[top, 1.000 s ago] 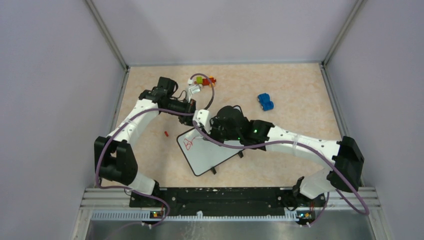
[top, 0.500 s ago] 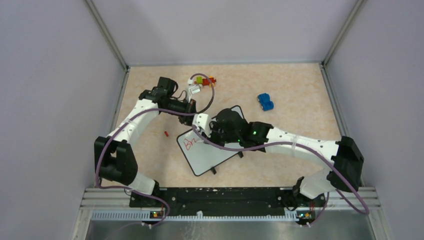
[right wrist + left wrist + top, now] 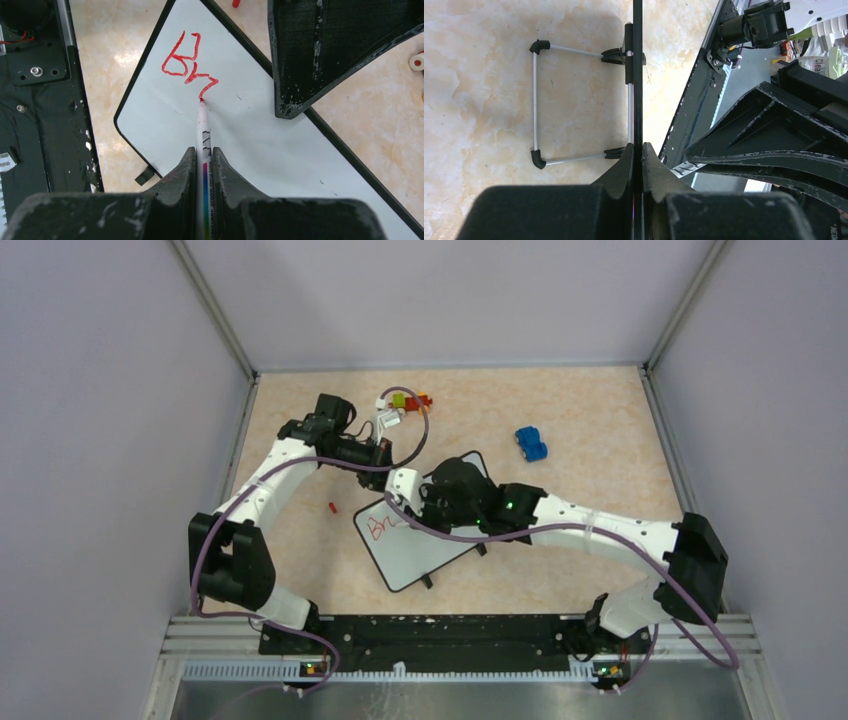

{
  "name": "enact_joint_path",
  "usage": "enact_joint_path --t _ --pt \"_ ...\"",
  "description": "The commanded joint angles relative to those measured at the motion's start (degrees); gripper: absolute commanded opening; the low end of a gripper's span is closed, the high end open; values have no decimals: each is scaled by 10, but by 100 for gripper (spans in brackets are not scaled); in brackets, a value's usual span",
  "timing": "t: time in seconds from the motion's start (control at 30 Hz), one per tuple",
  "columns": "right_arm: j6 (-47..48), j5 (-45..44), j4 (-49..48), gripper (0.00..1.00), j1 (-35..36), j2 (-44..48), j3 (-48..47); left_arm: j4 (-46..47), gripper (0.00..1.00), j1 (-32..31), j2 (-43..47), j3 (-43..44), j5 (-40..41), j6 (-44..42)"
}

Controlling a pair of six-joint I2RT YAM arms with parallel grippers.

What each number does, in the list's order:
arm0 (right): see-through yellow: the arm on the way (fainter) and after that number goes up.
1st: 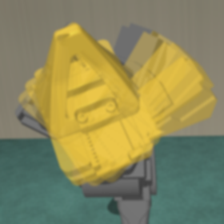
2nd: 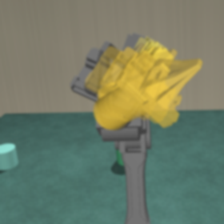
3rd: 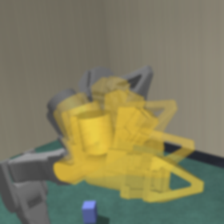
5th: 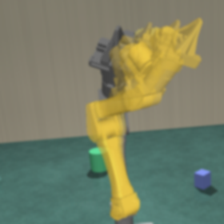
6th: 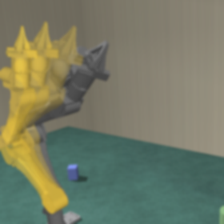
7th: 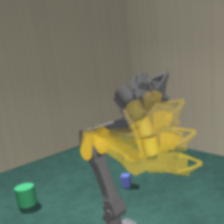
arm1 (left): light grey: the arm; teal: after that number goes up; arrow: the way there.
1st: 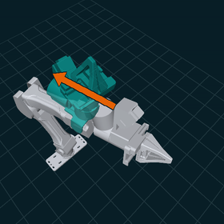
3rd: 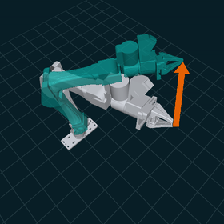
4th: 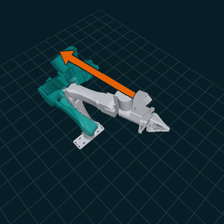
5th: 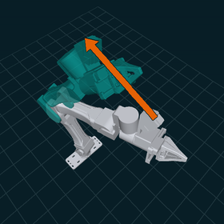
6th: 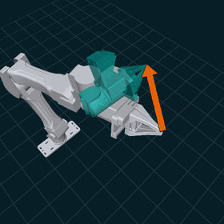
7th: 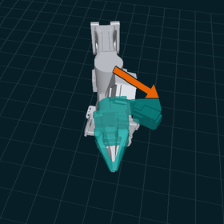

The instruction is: Write a sentence on the whiteboard

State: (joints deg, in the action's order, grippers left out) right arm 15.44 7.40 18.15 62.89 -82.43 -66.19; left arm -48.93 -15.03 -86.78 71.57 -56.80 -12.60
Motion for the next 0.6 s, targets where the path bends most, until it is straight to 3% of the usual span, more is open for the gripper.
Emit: enact_joint_path --t 0.0,0.57 --pt "5 -4 -3 0 3 25 -43 -9 0 -4 7 -1 -18 -6" --pt "1 -13 -22 0 4 2 -71 -9 0 -4 10 -5 -20 -8"
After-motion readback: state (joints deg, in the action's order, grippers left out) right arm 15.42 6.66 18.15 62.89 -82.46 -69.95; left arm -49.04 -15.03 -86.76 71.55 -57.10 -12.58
